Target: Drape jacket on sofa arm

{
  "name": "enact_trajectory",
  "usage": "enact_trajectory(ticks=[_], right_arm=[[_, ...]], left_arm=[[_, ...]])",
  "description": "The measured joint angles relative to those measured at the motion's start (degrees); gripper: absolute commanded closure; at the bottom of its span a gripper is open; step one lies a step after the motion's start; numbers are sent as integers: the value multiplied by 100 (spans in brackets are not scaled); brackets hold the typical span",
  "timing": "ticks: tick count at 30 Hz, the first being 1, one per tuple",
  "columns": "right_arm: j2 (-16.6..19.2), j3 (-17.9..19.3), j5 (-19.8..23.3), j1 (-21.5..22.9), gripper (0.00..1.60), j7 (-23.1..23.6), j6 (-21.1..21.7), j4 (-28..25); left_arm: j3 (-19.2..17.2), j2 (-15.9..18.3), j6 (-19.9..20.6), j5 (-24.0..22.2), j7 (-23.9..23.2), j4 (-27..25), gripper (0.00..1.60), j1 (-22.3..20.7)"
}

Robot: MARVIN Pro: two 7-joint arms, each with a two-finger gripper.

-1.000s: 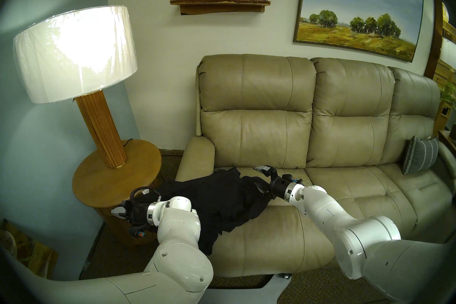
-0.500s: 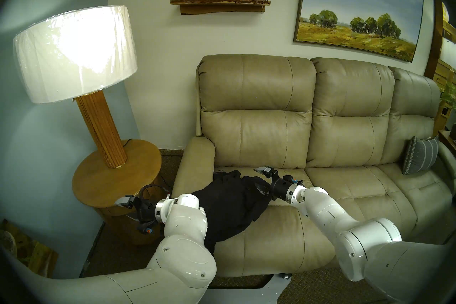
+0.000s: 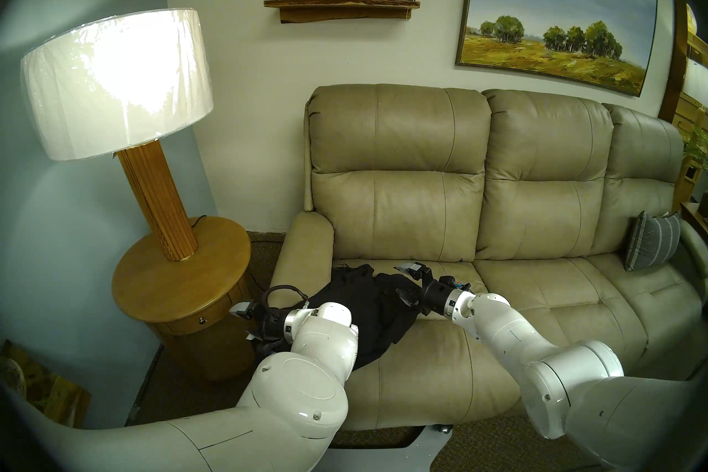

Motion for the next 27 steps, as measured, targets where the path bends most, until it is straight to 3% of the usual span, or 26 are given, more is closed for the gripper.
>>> enact_trajectory(ticks=[10, 27], right_arm=[[10, 83, 21, -103, 0, -2, 31, 104], [119, 303, 60, -466, 0, -40, -28, 622]], left_arm=[[95, -24, 129, 106, -161, 929, 0, -110], [328, -23, 429, 230, -416, 1696, 0, -207]])
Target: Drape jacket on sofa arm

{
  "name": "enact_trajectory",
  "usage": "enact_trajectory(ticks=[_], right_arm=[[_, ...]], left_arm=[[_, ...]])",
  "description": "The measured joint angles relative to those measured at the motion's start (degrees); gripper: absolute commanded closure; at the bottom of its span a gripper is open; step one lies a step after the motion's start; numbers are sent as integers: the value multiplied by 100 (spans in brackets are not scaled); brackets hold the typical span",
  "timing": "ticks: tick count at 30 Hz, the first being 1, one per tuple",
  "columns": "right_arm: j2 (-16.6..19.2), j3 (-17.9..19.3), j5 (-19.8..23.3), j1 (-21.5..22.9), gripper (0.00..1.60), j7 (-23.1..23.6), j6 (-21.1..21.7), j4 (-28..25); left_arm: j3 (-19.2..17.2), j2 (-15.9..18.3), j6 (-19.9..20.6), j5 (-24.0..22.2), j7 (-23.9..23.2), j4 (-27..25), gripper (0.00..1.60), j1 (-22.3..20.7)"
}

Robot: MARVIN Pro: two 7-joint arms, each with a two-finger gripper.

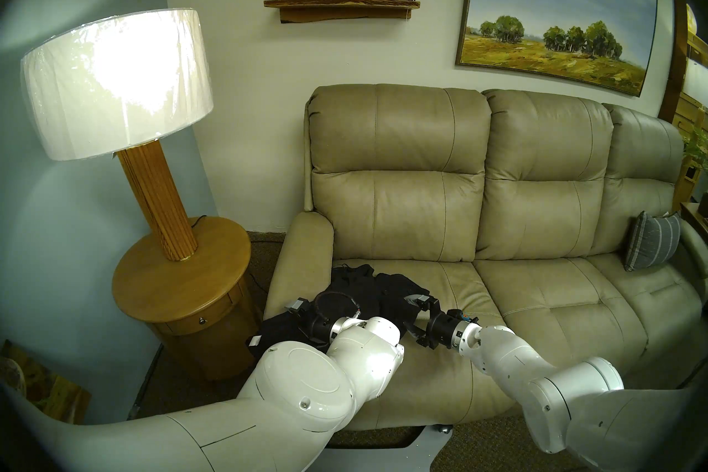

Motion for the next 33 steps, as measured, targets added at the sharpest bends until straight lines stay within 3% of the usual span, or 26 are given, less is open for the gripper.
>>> enact_trajectory(ticks=[19, 33], right_arm=[[76, 257, 76, 23, 0, -2, -196, 65], [-119, 358, 102, 21, 0, 16, -224, 64]], left_arm=[[-53, 3, 235, -75, -28, 84, 0, 1], [-143, 2, 359, -275, -25, 73, 0, 9]])
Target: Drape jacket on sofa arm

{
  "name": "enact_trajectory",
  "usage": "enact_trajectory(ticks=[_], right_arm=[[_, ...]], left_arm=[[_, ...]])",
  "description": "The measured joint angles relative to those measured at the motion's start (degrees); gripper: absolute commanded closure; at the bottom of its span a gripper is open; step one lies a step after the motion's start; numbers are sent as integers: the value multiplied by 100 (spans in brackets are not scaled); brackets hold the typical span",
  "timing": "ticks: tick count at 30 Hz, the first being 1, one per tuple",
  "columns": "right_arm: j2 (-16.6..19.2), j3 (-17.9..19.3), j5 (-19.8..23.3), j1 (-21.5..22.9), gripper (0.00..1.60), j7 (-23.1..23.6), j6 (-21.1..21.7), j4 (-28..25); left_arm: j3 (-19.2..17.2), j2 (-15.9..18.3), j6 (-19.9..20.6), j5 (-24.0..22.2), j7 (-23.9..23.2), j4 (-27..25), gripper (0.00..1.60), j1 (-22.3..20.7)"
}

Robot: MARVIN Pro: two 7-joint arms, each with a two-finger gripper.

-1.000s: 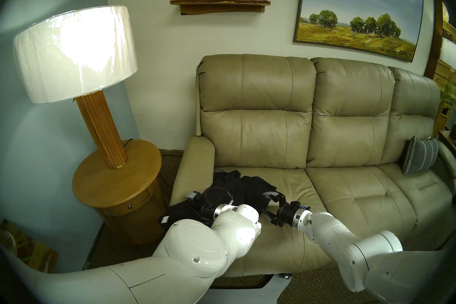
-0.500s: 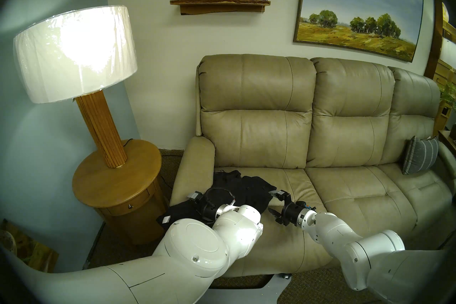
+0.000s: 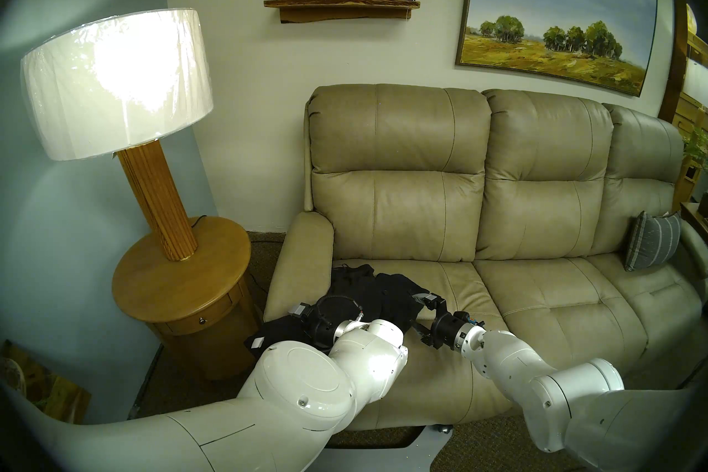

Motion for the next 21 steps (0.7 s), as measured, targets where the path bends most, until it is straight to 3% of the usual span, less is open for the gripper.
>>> enact_trajectory(ticks=[21], right_arm=[[31, 180, 34, -26, 0, -16, 6, 74]], left_arm=[[84, 0, 81, -25, 75, -5, 0, -6]])
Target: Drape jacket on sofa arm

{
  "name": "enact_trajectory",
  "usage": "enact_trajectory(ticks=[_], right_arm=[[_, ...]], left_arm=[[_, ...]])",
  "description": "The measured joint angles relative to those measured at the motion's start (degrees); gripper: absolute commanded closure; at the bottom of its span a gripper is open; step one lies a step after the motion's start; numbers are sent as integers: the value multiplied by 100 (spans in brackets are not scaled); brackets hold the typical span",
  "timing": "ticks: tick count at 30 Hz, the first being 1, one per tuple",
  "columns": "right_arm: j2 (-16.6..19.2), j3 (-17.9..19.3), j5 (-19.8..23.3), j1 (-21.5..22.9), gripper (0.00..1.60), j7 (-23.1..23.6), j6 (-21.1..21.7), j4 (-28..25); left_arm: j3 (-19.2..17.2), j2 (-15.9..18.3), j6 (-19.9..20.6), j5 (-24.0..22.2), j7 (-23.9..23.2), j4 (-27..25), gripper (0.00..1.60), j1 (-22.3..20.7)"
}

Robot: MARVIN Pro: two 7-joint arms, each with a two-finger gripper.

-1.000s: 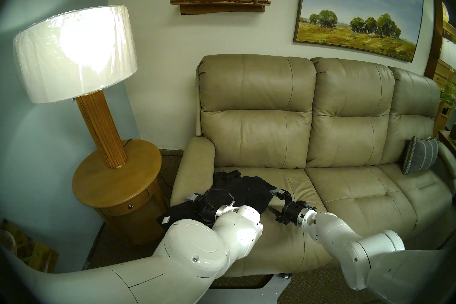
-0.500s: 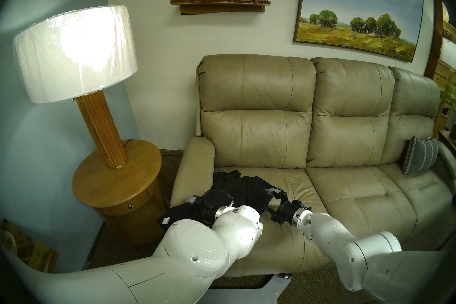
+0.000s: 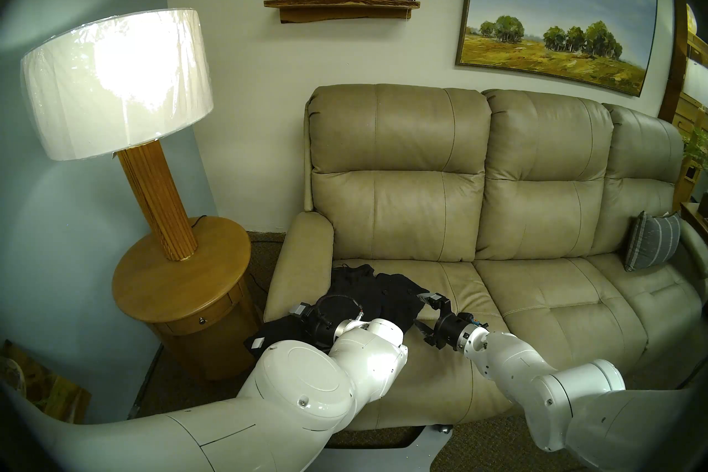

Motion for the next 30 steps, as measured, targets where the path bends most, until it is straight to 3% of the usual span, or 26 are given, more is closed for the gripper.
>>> enact_trajectory(ticks=[13, 30], right_arm=[[-57, 68, 0, -30, 0, -4, 56, 54], [178, 278, 45, -36, 0, 10, 150, 87]], left_arm=[[313, 2, 15, 194, 263, 2, 0, -10], [1308, 4, 71, 830, 970, 11, 0, 1]])
